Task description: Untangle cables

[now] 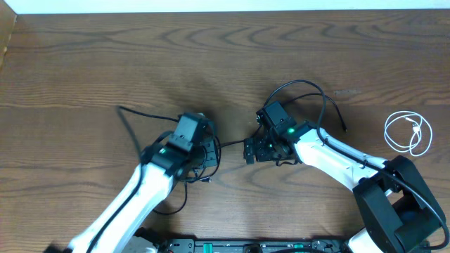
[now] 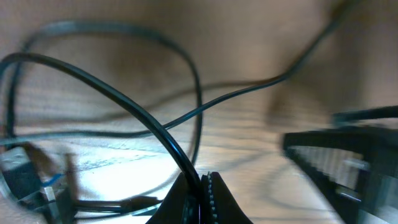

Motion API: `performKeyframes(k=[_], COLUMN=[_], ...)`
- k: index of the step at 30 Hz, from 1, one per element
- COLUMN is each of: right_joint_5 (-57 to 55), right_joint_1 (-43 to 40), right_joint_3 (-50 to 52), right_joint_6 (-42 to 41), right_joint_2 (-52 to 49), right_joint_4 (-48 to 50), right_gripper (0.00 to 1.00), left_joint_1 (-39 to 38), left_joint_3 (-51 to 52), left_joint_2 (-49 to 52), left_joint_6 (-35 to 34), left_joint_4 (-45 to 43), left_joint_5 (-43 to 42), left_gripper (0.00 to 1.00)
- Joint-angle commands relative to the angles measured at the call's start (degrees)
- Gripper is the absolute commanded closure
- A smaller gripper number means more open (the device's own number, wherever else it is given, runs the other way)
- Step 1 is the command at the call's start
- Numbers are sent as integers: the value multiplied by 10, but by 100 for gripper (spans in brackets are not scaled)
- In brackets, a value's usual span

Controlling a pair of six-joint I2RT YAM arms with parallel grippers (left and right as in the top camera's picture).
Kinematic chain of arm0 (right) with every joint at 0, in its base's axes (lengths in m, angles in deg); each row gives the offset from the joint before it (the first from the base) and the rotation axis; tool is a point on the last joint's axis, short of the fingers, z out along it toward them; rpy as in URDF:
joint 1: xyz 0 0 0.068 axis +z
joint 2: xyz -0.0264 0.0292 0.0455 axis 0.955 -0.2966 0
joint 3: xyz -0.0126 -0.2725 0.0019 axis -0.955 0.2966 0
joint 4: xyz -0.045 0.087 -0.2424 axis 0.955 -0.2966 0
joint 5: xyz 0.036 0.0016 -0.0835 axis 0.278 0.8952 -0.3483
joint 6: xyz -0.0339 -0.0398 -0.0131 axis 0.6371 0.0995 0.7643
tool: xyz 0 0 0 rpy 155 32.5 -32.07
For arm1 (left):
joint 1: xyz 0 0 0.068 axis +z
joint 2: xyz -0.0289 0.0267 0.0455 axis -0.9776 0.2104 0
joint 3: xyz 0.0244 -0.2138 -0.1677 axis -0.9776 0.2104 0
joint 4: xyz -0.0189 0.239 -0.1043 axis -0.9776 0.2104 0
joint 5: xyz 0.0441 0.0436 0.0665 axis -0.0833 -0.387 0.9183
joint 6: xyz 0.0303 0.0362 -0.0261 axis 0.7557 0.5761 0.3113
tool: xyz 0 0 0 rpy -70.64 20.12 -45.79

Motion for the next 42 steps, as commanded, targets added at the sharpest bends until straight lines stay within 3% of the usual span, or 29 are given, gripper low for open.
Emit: performKeyframes(k=[1, 10, 19, 35, 39, 42], right_joint_5=[-8, -8, -8, 46, 179, 210], right_joint_1=[2, 2, 2, 2, 4, 11], right_joint_3=[10, 10, 10, 10, 10, 10], right_joint_6=[-8, -9, -9, -5, 93, 121], right_joint_2=[-11, -11, -11, -11, -11, -11], right_joint_4=[-5, -5, -5, 5, 48, 58], right_gripper=[1, 1, 1, 1, 1, 1], left_joint_1=[-2, -2, -2, -2, -2, -2], left_joint_3=[-13, -13, -13, -13, -13, -13], left_joint_2=[-86, -294, -435, -474, -474, -474], left_joint_6=[10, 10, 10, 10, 10, 10], left_joint_4=[0, -46, -117, -123, -123, -123], left_joint_5=[10, 10, 10, 10, 10, 10], left_gripper=[93, 93, 93, 92, 92, 92])
